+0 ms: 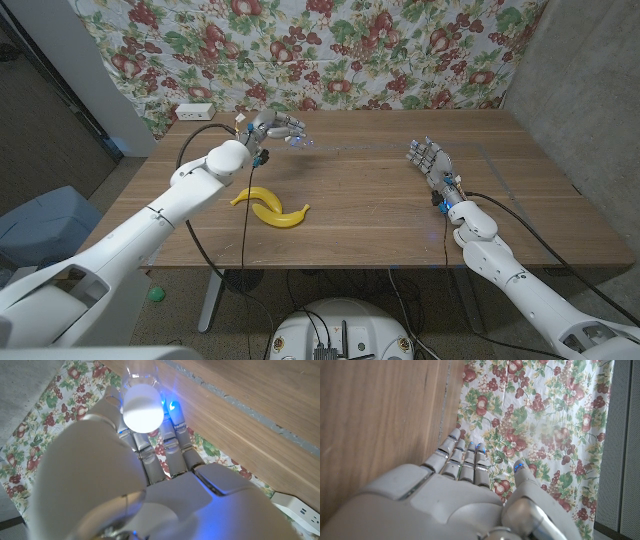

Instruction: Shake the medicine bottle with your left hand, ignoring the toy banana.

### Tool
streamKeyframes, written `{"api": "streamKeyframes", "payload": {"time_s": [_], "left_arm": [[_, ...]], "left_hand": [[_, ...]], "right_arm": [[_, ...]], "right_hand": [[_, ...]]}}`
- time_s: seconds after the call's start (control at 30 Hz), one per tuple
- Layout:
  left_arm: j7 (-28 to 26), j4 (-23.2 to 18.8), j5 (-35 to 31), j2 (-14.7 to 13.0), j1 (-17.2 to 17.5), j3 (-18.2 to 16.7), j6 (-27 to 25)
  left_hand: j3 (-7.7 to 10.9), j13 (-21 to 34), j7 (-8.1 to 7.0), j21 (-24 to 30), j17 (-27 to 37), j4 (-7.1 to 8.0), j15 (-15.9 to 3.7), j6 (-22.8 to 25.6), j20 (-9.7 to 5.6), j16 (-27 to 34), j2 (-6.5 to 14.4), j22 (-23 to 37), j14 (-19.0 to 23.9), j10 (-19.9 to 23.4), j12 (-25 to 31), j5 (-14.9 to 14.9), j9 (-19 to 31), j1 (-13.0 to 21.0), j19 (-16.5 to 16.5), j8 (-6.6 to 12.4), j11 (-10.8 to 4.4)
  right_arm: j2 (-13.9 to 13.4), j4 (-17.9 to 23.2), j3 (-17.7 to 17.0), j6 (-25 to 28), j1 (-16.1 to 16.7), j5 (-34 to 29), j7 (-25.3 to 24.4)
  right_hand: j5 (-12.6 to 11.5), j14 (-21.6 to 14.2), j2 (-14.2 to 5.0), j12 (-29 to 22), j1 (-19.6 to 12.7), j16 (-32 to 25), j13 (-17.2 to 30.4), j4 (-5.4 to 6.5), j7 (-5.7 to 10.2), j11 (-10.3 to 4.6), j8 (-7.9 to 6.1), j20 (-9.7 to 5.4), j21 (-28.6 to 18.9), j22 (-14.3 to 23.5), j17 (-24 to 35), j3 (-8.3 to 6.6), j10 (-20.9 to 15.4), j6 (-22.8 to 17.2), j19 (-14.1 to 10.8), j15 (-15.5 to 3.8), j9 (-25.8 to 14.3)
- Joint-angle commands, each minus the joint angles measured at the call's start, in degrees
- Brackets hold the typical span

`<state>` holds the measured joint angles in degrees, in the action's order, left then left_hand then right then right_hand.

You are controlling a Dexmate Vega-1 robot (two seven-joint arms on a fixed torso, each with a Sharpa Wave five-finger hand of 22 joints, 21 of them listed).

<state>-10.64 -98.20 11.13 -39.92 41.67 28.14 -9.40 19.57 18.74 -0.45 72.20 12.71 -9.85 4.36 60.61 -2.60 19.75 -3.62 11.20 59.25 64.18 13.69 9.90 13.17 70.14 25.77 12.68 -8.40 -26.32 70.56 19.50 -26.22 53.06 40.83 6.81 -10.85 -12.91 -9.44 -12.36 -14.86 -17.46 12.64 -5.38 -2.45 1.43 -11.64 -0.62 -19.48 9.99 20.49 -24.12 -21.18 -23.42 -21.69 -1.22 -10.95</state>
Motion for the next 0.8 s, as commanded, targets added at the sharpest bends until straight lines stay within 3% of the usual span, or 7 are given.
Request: {"api": "streamKeyframes", "payload": {"time_s": [0.03,0.3,0.8], "left_arm": [[-14.1,3.6,-6.6,5.0,3.7,-1.4,10.7],[-22.2,8.8,-10.2,9.8,4.6,-2.5,20.1],[-22.1,8.5,-11.0,10.9,5.1,-3.4,19.6]], "left_hand": [[0.46,0.3,-0.06,0.5,3.5,0.11,-18.07,0.2,-9.52,0.4,10.4,0.0,14.4,0.6,0.1,0.4,0.2,10.7,0.0,-0.02,-0.25],[0.5,0.3,-0.07,0.6,3.5,0.06,-18.07,0.2,-9.54,0.4,10.3,-0.1,14.4,0.7,0.1,0.4,0.2,10.8,0.0,-0.03,-0.2],[0.58,0.3,-0.07,0.7,3.5,0.02,-18.08,0.2,-9.53,0.4,10.3,-0.2,14.5,0.7,0.0,0.4,0.2,10.9,0.0,-0.07,-0.34]], "right_arm": [[0.2,-0.8,0.2,0.1,-0.7,-0.1,0.4],[0.3,-1.5,0.2,-0.1,-1.3,-0.1,0.9],[0.4,-1.8,0.1,0.1,-1.6,0.2,1.2]], "right_hand": [[0.2,-0.4,0.02,0.0,-0.5,0.0,0.1,-0.07,-0.31,0.12,0.08,0.27,0.1,0.3,0.0,-0.36,-0.2,-0.1,-0.3,-0.08,-0.2],[0.2,-0.3,0.03,0.0,-0.5,0.0,0.1,-0.08,-0.37,0.12,0.07,0.28,0.2,0.4,0.0,-0.37,-0.2,-0.2,-0.4,-0.04,-0.2],[0.2,-0.4,0.0,0.0,-0.5,0.0,0.1,-0.15,-0.3,0.25,0.08,0.28,0.3,0.4,0.0,-0.44,-0.2,-0.1,-0.4,0.0,-0.2]]}}
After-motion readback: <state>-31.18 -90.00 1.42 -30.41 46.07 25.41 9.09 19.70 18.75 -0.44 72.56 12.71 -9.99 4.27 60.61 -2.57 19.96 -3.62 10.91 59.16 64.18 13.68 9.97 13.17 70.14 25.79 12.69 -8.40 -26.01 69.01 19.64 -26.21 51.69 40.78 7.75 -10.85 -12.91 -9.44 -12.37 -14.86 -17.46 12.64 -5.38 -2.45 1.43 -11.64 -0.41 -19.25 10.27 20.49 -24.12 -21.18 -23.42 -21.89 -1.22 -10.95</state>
